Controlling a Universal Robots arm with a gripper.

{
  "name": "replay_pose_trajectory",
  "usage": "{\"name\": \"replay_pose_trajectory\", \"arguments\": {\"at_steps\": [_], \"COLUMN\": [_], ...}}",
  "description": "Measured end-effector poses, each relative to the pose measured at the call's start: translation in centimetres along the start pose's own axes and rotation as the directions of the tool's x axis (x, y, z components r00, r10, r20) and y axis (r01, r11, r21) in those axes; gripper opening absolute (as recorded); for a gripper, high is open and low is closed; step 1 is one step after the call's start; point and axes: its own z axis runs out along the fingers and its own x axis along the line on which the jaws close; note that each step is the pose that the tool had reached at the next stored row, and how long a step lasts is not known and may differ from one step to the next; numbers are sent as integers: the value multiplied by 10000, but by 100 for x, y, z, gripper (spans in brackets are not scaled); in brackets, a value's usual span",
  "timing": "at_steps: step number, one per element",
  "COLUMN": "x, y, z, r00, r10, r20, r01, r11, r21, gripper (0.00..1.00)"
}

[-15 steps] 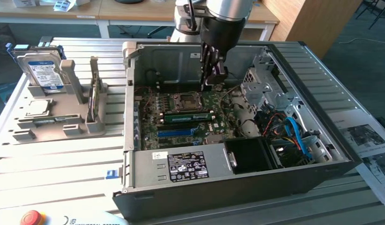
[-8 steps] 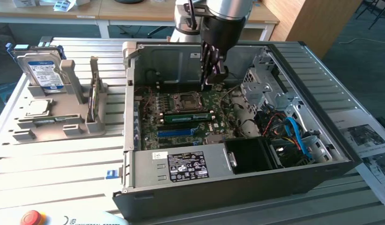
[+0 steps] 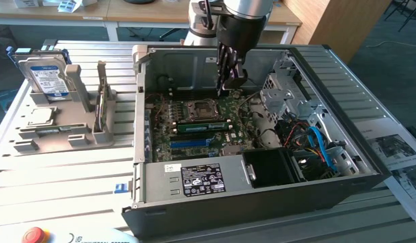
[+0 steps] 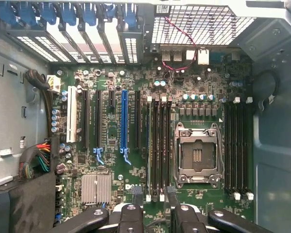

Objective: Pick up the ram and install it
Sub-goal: 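Insert the ram into the slot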

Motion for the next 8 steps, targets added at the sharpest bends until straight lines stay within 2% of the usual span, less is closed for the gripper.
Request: {"name": "replay_pose_trajectory", "arguments": {"at_steps": [8], "x": [0], "y": [1], "z": [-28], "r00": [10000], "r10": [-1], "r20": [11], "r01": [1], "r11": [10000], "r21": [5], "gripper": [31]}}
